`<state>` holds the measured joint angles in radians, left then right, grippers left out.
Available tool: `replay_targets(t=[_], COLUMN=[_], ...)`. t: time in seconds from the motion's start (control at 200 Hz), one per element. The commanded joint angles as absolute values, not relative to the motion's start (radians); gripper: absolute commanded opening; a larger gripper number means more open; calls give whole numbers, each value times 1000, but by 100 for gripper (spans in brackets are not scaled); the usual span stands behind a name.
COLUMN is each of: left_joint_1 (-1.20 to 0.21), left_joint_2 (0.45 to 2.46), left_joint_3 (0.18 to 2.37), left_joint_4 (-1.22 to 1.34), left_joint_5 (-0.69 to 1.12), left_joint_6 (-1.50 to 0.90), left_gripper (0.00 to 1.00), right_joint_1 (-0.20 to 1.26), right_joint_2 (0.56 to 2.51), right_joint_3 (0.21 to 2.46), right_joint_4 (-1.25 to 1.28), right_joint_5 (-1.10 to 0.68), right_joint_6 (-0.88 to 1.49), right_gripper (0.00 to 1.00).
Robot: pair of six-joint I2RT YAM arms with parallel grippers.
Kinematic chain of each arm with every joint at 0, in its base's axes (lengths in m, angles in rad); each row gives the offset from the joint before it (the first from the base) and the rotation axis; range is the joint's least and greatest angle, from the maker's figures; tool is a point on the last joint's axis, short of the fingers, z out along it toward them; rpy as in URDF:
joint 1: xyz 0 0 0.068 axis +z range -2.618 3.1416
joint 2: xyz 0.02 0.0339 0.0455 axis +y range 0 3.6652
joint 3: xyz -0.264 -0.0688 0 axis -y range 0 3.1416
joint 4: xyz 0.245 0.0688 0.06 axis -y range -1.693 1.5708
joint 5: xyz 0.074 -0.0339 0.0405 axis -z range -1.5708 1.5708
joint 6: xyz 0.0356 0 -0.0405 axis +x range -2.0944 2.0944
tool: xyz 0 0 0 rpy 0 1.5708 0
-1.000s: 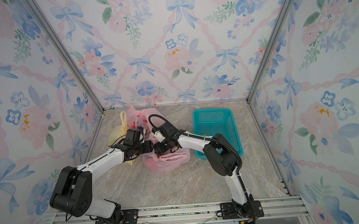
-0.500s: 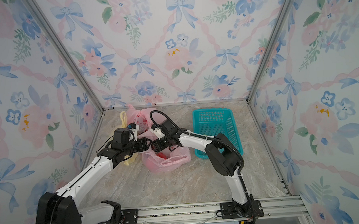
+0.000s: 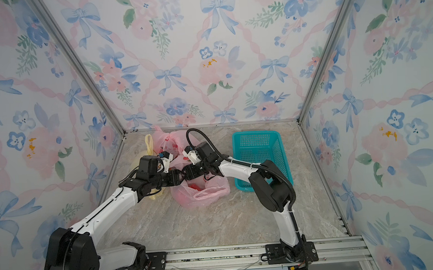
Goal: Untie the knot of a plastic bag & take out the apple
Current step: Pick up the apple from the plastic bag.
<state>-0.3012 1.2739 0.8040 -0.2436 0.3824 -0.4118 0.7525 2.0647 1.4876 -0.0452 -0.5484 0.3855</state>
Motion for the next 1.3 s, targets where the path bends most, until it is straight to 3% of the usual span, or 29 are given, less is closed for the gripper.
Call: replay_targets(t=[0.0,0.085,0.23,0.4,0.535,0.78,1.03,1.295], left_joint_1=[-308,-306,-306,-309,-304,-304,-298,-337], left_joint_2=[1302,1319,1359,1380,1331,1273,1331,1316], left_joint_3=[770,763,761,759,781,852,925,993], left_joint_4=[-278,-279,-278,-280,-278,-223,-22,-62], left_joint_5=[448,456,458,405,304,315,542,566], left_joint_6=[-381,-375,-370,-362,-356,-367,-441,-456], left_gripper=[55,47,0,0,0,0,0,0], right_joint_1=[741,732,720,706,721,803,818,746], right_joint_2=[2037,2036,2024,1991,1955,1878,1885,1878], right_joint_3=[1485,1476,1451,1434,1424,1281,1196,1161], right_joint_4=[56,98,159,113,-60,-185,-265,-258], right_joint_5=[-604,-636,-676,-642,-508,-264,-105,-1], right_joint_6=[445,479,526,494,371,190,166,244], right_gripper=[62,62,62,62,64,64,64,65])
